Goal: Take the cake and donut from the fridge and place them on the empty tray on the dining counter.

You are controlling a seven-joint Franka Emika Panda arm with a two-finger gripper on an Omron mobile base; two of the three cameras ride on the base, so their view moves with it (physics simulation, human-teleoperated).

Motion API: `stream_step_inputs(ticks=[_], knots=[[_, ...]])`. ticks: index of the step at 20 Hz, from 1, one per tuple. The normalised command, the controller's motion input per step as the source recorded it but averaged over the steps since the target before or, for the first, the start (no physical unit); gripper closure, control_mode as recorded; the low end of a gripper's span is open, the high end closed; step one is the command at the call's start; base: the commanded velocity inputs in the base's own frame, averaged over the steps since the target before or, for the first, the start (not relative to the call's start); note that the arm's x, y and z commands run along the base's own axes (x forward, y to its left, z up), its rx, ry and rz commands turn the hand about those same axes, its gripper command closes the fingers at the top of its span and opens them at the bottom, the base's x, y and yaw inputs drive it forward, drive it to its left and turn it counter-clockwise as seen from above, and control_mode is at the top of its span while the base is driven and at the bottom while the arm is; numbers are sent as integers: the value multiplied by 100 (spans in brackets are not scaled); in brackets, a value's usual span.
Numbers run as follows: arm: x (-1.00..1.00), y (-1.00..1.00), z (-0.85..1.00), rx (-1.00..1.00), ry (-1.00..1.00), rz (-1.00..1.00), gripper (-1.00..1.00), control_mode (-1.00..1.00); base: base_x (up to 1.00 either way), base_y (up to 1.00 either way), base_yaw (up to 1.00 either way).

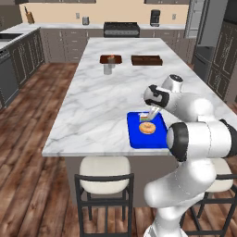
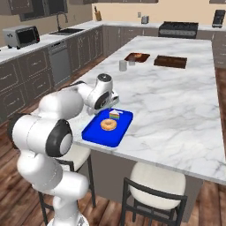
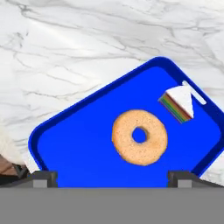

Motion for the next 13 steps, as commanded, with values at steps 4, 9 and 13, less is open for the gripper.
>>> stream_step_inputs(ticks=[4, 9, 13], knots=[[-100, -29, 61, 0, -55, -5, -100, -100, 0, 0, 0], [-100, -34, 59, 0, -59, -2, -100, -100, 0, 0, 0], [-98, -36, 97, 0, -39, 0, -100, -100, 0, 0, 0]])
